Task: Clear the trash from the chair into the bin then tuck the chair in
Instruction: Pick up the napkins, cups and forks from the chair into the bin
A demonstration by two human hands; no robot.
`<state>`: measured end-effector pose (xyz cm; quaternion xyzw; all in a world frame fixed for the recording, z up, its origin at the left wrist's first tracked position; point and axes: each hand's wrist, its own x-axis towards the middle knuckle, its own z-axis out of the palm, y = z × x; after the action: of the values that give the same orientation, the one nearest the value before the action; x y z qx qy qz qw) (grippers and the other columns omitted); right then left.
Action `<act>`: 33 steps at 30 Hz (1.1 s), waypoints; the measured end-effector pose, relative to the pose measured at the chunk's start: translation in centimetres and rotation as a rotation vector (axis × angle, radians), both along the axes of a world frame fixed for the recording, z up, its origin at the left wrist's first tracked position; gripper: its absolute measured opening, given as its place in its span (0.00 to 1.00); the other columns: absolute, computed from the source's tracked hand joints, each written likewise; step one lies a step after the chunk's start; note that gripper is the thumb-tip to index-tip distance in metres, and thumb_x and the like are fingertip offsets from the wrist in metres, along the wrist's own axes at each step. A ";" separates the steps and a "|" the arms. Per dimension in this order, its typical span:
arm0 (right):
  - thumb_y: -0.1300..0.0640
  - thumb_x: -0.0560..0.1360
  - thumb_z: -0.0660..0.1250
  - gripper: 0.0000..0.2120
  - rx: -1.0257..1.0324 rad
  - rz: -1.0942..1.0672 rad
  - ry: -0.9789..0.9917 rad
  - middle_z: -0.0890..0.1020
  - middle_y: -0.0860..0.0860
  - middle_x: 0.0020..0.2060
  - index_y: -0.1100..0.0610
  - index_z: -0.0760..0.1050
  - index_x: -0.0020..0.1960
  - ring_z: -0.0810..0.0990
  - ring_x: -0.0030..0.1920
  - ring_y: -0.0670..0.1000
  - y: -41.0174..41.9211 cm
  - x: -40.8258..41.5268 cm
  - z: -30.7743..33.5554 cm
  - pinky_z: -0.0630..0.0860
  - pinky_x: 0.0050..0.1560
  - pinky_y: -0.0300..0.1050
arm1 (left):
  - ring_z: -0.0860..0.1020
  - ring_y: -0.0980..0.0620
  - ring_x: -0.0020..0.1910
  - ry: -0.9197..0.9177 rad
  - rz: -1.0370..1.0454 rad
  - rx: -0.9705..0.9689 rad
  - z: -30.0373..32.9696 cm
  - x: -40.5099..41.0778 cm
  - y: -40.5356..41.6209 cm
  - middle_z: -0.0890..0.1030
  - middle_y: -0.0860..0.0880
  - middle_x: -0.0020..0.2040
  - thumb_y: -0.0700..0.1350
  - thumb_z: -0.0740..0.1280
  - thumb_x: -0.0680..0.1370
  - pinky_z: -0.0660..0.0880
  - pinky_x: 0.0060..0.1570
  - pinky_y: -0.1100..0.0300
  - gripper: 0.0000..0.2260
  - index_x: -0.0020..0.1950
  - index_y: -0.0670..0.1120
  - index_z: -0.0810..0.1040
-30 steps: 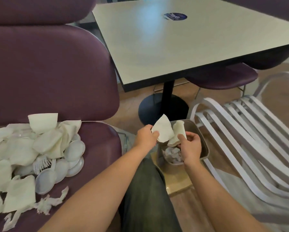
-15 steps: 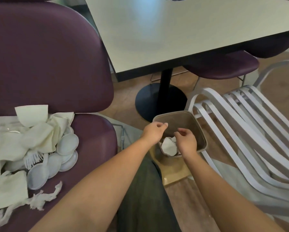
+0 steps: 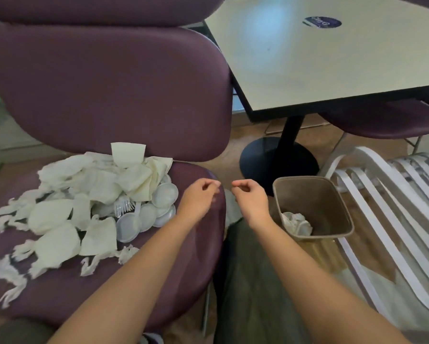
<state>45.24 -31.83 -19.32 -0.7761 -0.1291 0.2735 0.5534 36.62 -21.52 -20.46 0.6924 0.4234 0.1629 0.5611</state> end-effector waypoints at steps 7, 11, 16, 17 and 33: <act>0.63 0.74 0.66 0.07 -0.066 0.163 -0.012 0.79 0.48 0.42 0.54 0.79 0.48 0.77 0.41 0.47 3.6 -6.5 -0.9 0.72 0.42 0.39 | 0.80 0.50 0.42 0.115 0.172 0.072 0.0 -10.0 3.1 0.82 0.51 0.44 0.49 0.63 0.79 0.74 0.47 0.55 0.08 0.48 0.48 0.80; 0.61 0.75 0.65 0.06 -0.114 0.242 -0.043 0.78 0.43 0.39 0.52 0.78 0.48 0.76 0.38 0.44 4.8 -8.3 -1.7 0.69 0.35 0.31 | 0.78 0.53 0.50 0.305 0.137 0.315 -1.0 -14.2 3.9 0.82 0.52 0.50 0.49 0.66 0.78 0.71 0.51 0.58 0.07 0.53 0.49 0.80; 0.61 0.74 0.65 0.08 -0.180 0.310 -0.128 0.79 0.45 0.43 0.53 0.79 0.50 0.77 0.44 0.46 6.5 -9.3 -2.1 0.69 0.40 0.37 | 0.66 0.46 0.65 0.578 0.019 0.551 -2.7 -16.2 4.5 0.72 0.50 0.63 0.54 0.69 0.75 0.69 0.60 0.52 0.22 0.67 0.52 0.72; 0.61 0.74 0.65 0.08 -0.192 0.314 -0.146 0.80 0.45 0.44 0.52 0.78 0.50 0.77 0.45 0.47 6.8 -9.3 -2.1 0.70 0.40 0.39 | 0.65 0.46 0.65 0.624 -0.020 0.591 -3.0 -16.4 4.6 0.71 0.50 0.65 0.56 0.70 0.74 0.70 0.59 0.52 0.25 0.69 0.52 0.70; 0.36 0.72 0.66 0.35 -0.645 0.412 -0.300 0.67 0.57 0.69 0.55 0.66 0.71 0.65 0.69 0.60 13.6 -8.5 -3.8 0.64 0.67 0.54 | 0.77 0.42 0.50 0.640 -0.065 0.921 -5.3 -17.3 6.3 0.79 0.46 0.49 0.55 0.74 0.69 0.74 0.40 0.50 0.19 0.55 0.46 0.81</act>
<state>36.74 -18.20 -23.14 -0.8989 -0.2690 0.2888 0.1904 19.28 -15.19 -25.72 0.8935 0.4361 0.0951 0.0490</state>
